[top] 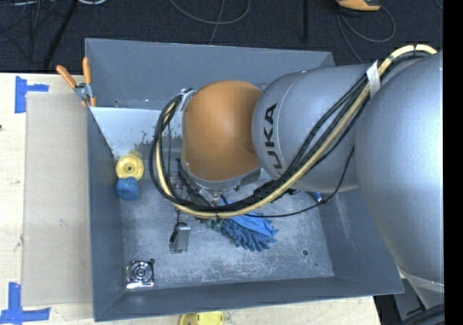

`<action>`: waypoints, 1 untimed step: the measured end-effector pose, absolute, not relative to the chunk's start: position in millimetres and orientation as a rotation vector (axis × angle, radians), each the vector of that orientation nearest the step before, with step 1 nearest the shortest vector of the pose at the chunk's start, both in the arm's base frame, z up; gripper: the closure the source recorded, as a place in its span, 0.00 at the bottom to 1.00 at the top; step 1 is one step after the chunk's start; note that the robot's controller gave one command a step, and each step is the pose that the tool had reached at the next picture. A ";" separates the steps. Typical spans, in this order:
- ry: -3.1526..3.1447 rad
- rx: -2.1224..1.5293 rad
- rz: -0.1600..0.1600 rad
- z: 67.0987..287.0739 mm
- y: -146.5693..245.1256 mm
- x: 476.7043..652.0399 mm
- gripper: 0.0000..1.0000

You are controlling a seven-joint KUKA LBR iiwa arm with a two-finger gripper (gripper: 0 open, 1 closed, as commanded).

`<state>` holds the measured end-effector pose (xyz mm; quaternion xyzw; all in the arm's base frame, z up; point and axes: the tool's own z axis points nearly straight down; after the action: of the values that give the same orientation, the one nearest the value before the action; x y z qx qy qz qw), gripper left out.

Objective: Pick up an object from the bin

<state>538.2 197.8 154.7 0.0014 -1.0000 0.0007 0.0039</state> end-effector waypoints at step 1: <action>-3.140 -0.003 0.000 159.2 196.9 539.8 0.00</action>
Offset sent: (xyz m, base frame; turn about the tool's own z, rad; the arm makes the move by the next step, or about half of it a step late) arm 0.0197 -0.0686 -0.0715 0.0520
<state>539.8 196.9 159.2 -0.0008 -1.0000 0.0001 0.0009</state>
